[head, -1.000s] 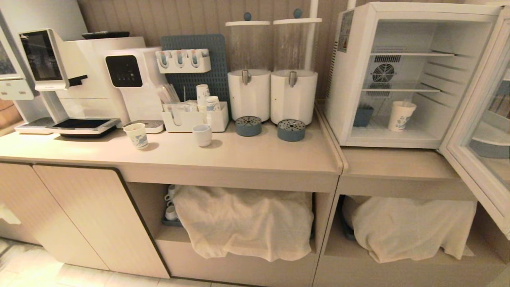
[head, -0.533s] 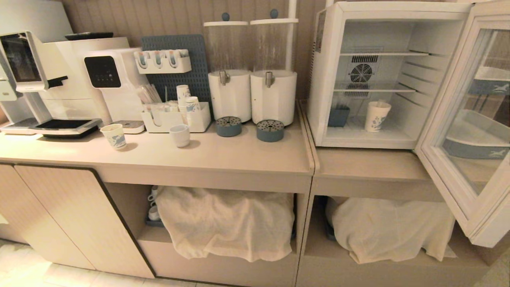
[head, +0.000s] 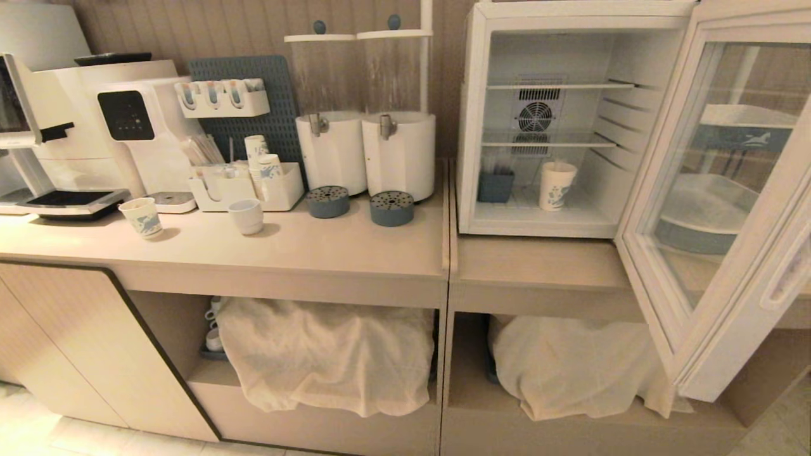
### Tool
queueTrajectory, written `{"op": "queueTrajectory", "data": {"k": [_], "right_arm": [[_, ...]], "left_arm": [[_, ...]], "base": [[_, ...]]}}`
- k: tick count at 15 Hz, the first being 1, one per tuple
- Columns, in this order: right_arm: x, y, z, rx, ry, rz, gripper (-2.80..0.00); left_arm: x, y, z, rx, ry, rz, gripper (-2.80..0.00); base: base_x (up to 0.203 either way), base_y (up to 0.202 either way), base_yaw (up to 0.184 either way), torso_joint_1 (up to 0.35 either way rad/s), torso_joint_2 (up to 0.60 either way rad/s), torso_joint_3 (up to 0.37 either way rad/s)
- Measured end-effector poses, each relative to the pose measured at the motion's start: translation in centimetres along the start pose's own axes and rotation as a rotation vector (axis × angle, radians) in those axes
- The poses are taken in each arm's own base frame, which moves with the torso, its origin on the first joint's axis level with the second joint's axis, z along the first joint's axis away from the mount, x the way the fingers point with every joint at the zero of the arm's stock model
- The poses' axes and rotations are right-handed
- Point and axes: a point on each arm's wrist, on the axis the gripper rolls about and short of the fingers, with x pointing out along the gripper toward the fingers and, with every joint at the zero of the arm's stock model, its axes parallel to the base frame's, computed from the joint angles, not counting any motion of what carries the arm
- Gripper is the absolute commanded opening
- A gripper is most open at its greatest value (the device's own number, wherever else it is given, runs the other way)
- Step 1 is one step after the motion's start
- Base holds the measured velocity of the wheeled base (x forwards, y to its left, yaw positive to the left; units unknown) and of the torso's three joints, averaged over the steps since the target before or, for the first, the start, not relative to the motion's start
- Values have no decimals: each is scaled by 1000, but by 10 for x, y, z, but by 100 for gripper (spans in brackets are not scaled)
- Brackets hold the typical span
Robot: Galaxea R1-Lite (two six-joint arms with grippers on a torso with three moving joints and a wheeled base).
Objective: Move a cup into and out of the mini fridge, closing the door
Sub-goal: Close the freezer door
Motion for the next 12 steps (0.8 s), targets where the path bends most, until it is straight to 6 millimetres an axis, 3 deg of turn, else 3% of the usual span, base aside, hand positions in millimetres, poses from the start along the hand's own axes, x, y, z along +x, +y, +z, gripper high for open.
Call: {"op": "queueTrajectory", "data": {"k": [6,12], "right_arm": [[0,0,0,0,-4,0,-280],[0,0,0,9,-9,-1,-280]], "left_arm": [[0,0,0,-6,-1,1,-280],[0,0,0,-6,-2,1,-280]], "base": [[0,-181,1,2,1,3],[0,-14,0,0,2,0]]}}
